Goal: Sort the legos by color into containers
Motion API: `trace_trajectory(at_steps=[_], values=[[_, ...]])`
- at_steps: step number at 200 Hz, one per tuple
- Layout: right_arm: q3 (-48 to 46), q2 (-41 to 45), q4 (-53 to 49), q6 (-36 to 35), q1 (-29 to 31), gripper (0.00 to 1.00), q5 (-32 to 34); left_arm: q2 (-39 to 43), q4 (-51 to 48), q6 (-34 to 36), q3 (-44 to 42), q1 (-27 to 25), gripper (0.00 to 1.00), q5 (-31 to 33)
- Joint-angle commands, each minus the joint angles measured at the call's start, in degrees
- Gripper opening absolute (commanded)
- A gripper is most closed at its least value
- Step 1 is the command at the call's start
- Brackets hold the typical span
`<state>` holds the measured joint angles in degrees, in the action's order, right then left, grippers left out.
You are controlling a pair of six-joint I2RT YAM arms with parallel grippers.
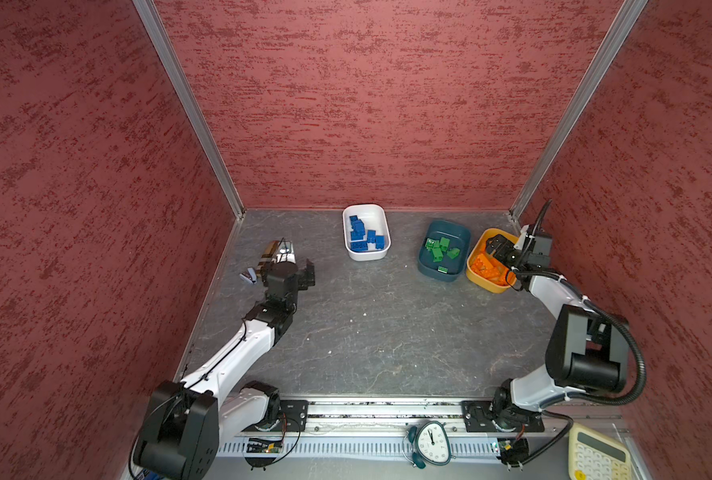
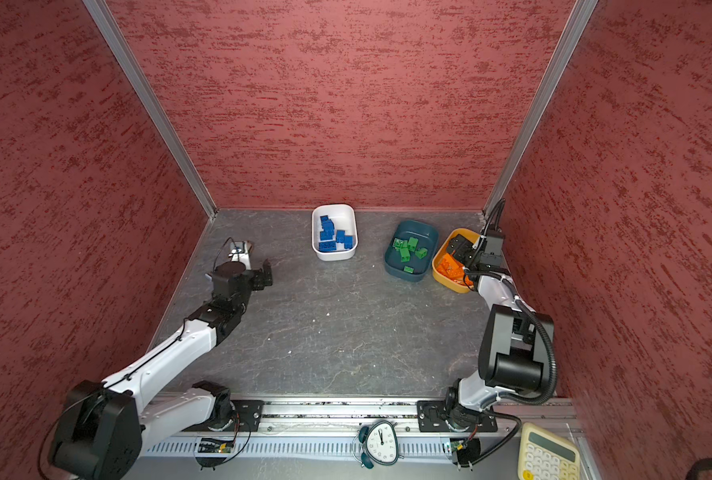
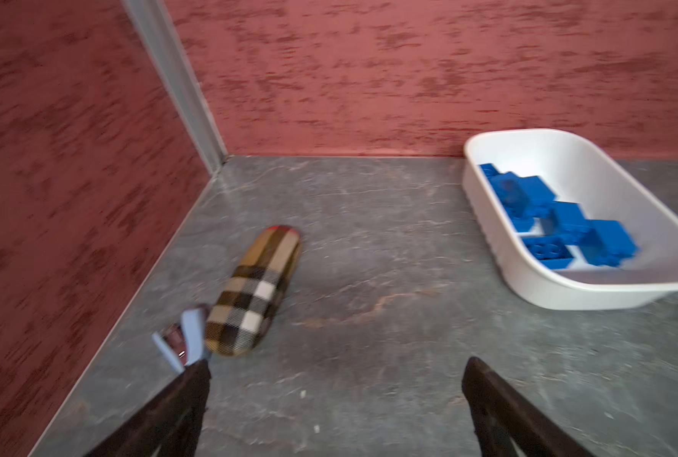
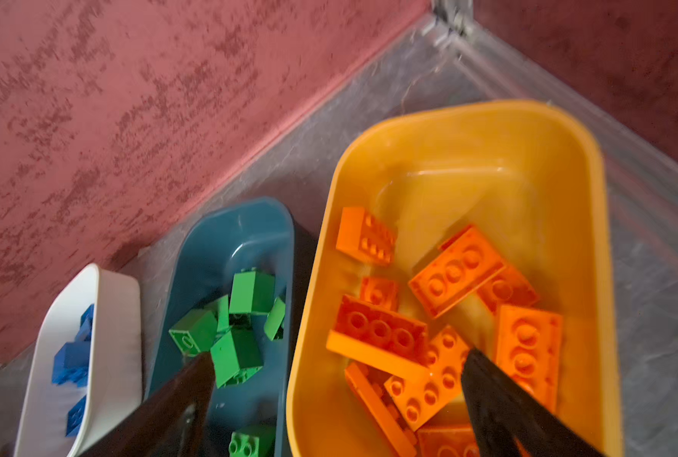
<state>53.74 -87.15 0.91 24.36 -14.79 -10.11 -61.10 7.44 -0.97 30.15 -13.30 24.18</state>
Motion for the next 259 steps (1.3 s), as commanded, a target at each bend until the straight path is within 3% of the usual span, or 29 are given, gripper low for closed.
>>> trace_trajectory(at_steps=[1, 17, 41, 83, 115, 139, 154, 159, 164, 173, 181, 190, 198, 259], values=[[-8.0, 7.0, 9.1, -3.6, 0.0, 0.99, 7.9, 3.0, -0.7, -4.5, -5.3, 6.9, 0.99, -2.7], [-16.1, 9.8, 17.9, -6.9, 0.0, 0.99, 10.1, 2.9, 0.7, -5.8, -7.6, 12.3, 0.99, -9.1], [-26.4, 9.7, 33.1, -12.5, 0.0, 0.99, 8.0, -0.9, 7.9, -5.6, -9.8, 14.7, 0.99, -12.8], [-29.9, 4.2, 47.8, -13.9, 1.1, 0.99, 0.9, -10.8, 22.8, -4.6, -8.5, 14.3, 0.99, -17.9], [-33.2, 1.6, 55.3, -21.3, 5.4, 0.99, -4.0, -14.1, 28.2, -1.0, -7.9, 12.8, 0.99, -17.8], [-35.0, 0.6, 58.7, -22.4, 7.7, 0.99, 0.3, -19.7, 35.4, 1.8, -7.3, 12.2, 0.99, -17.1], [-36.7, -1.1, 63.3, -21.4, 8.7, 0.99, 6.7, -28.4, 49.8, 2.1, -9.8, 12.7, 0.99, -18.0], [-37.7, -1.7, 66.0, -21.6, 9.1, 0.99, 7.5, -27.5, 47.6, 1.2, -9.8, 12.8, 0.99, -17.7], [-37.7, -1.3, 65.0, -21.4, 9.2, 0.99, 8.2, -26.0, 43.2, 0.2, -9.1, 13.3, 0.99, -18.3], [-37.5, -1.0, 64.1, -21.3, 9.2, 0.99, 8.5, -27.8, 47.8, 0.2, -9.6, 14.1, 0.99, -18.8], [-37.5, -1.3, 64.6, -21.4, 9.3, 0.99, 8.7, -26.2, 43.1, -0.7, -8.8, 14.3, 0.99, -19.3], [-37.5, -1.0, 64.3, -21.4, 9.3, 0.99, 8.6, -27.5, 47.3, -0.1, -9.6, 14.5, 0.99, -19.6], [-37.8, -1.0, 64.8, -21.4, 9.3, 0.99, 8.5, -26.3, 43.6, -0.7, -8.9, 14.5, 0.99, -19.8], [-36.5, -1.1, 62.4, -21.9, 9.5, 0.99, 7.9, -27.0, 45.6, -0.6, -9.4, 14.6, 0.99, -19.8]])
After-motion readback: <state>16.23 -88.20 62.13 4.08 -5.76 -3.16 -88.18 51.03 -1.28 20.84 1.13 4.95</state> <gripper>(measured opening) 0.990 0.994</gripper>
